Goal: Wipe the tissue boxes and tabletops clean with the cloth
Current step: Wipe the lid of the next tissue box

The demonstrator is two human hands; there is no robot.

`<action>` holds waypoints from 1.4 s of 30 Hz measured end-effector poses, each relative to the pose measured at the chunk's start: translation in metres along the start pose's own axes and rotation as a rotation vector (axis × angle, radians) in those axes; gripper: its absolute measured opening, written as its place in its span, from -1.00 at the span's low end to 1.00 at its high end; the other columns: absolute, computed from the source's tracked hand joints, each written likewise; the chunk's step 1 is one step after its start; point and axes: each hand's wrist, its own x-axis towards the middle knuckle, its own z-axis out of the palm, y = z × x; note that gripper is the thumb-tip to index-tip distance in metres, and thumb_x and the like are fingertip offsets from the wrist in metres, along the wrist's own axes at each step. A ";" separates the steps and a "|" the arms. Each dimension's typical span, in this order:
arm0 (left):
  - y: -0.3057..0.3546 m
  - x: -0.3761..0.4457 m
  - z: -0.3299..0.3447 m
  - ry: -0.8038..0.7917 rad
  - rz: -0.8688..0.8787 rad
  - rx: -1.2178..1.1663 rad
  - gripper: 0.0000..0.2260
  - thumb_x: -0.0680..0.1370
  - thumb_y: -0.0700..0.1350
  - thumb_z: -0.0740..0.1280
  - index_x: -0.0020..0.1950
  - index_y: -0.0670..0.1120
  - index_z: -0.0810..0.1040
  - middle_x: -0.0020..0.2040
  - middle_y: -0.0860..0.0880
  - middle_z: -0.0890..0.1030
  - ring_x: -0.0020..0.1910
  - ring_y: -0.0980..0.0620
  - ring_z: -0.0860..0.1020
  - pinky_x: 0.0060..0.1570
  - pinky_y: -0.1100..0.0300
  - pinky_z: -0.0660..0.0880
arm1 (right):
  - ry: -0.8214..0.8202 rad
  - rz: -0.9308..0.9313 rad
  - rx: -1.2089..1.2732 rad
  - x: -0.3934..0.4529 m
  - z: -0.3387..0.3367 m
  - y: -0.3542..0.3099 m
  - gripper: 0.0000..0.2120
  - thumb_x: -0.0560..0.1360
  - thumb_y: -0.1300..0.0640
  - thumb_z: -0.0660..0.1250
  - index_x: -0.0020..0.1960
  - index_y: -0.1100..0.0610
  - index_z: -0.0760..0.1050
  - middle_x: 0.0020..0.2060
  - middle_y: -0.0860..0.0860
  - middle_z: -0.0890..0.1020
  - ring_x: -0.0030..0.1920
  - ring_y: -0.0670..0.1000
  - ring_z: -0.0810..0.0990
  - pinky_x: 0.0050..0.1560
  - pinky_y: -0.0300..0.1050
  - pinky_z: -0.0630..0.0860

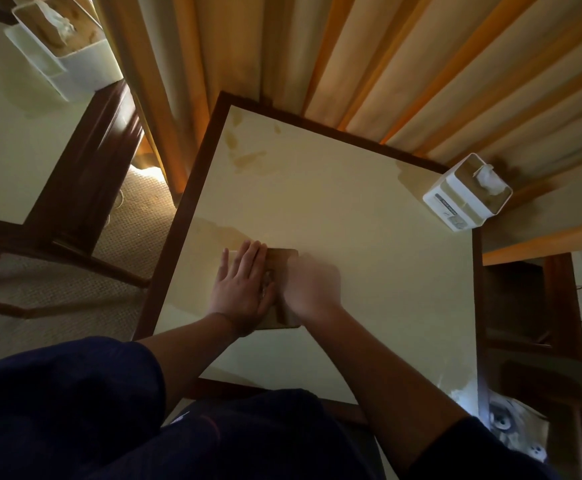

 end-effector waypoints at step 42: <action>-0.024 0.024 -0.045 -0.287 0.556 0.177 -0.30 0.63 0.31 0.10 0.70 0.07 0.03 0.70 0.06 0.02 0.68 0.02 -0.18 0.64 -0.16 -0.18 | 0.233 -0.240 0.378 -0.105 0.055 0.043 -0.68 0.51 0.19 0.49 0.20 -0.01 0.50 0.02 -0.08 0.62 -0.34 -0.10 0.63 -0.35 -0.34 0.31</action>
